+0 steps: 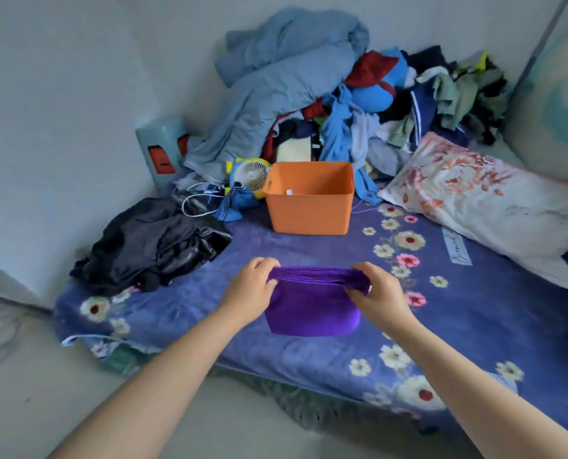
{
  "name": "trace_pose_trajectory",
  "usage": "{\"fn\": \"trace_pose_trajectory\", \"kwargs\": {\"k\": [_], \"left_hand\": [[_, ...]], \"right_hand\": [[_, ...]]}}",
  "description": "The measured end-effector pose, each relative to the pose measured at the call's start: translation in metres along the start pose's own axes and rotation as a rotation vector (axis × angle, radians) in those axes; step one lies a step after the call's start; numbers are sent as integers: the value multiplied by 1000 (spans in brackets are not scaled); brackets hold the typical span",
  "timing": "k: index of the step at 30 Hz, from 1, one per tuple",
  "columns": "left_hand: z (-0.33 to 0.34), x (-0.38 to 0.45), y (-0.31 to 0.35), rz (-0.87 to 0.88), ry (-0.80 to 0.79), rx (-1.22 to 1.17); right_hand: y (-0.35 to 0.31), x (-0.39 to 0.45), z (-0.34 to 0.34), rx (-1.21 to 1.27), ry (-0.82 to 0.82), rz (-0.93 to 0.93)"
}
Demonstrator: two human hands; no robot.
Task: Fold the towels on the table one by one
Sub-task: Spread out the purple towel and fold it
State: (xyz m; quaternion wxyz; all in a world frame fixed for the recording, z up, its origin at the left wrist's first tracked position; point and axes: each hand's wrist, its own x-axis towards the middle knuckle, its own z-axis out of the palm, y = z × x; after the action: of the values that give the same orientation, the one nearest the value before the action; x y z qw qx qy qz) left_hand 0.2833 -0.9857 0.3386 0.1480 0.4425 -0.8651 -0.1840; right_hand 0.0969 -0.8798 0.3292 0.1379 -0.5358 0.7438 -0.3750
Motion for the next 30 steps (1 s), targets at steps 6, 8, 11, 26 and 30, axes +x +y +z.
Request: {"fn": "trace_pose_trajectory", "kwargs": {"k": [6,8,11,26,30], "left_hand": [[-56,10,-53,-55,89,-71],[-65,22,-60,-56,114,-98],[-72,47,-72,-47,140,-114],[-53,298,-81,-105,157,-293],[-38,375,-78,-75,133,-287]], "right_hand": [[-64,43,36,228,37,27],[-71,61,44,320,27,108],[-70,91,54,407,-23,178],[14,295,82,647,-100,182],[48,350,97,611,-160,274]]}}
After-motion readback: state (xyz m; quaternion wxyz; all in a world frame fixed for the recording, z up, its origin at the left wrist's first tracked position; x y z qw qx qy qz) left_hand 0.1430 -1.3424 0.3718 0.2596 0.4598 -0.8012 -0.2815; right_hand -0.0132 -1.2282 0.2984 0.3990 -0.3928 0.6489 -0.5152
